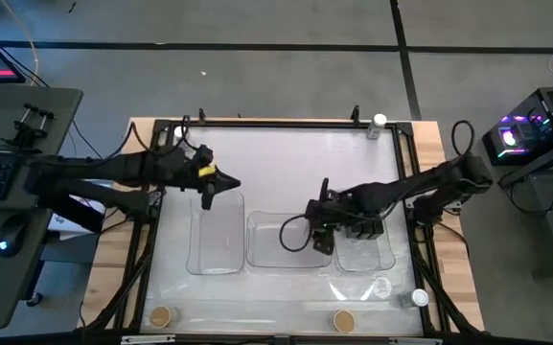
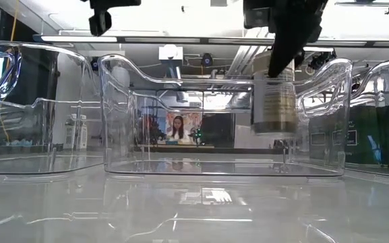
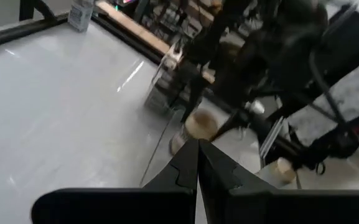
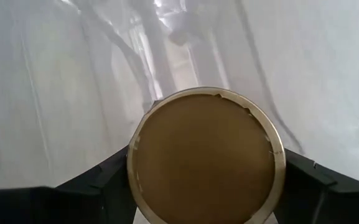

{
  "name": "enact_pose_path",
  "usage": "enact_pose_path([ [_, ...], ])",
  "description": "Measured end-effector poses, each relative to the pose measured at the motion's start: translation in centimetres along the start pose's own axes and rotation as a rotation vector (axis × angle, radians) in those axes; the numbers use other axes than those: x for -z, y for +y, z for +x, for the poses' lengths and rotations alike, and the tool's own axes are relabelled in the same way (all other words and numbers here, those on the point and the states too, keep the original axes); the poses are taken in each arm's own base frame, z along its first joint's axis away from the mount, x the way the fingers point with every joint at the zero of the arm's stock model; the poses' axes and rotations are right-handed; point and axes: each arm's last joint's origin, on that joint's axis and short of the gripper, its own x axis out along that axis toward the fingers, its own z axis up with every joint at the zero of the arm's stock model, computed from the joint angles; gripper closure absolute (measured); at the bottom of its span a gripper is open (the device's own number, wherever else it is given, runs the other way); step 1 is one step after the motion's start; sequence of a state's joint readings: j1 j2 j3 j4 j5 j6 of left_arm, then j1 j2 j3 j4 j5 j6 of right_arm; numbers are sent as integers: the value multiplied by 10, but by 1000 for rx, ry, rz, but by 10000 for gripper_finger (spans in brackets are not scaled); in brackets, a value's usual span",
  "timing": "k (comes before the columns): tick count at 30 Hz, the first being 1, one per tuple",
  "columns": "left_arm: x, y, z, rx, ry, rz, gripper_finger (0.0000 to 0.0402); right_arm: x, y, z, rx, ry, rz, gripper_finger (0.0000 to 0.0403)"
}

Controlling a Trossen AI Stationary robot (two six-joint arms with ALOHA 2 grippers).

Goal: Sort spices by type
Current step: Put the golden seasoning bottle into the middle transparent bin

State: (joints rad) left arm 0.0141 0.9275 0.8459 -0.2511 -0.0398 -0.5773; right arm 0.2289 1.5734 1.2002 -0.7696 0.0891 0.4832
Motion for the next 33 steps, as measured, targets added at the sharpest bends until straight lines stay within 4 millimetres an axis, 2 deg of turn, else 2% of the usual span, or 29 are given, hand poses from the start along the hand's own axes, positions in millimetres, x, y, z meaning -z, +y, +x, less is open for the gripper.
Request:
enact_pose_path([
  [8,12,-17,9,-27,-23,-32,401,6,-2,23,37,5,-39,133],
  [13,15,-18,14,-34,-12,-30,401,2,-9,25,20,4,37,131],
  [18,15,-18,14,-33,-5,-11,402,2,-8,25,-2,14,49,86],
  [21,16,-19,14,-18,9,13,402,2,-7,25,-24,30,86,74],
  [26,16,-19,13,8,25,54,401,-5,-5,13,-16,38,91,69],
  [33,10,-19,-1,33,-16,116,402,-20,1,-24,-1,86,27,68],
])
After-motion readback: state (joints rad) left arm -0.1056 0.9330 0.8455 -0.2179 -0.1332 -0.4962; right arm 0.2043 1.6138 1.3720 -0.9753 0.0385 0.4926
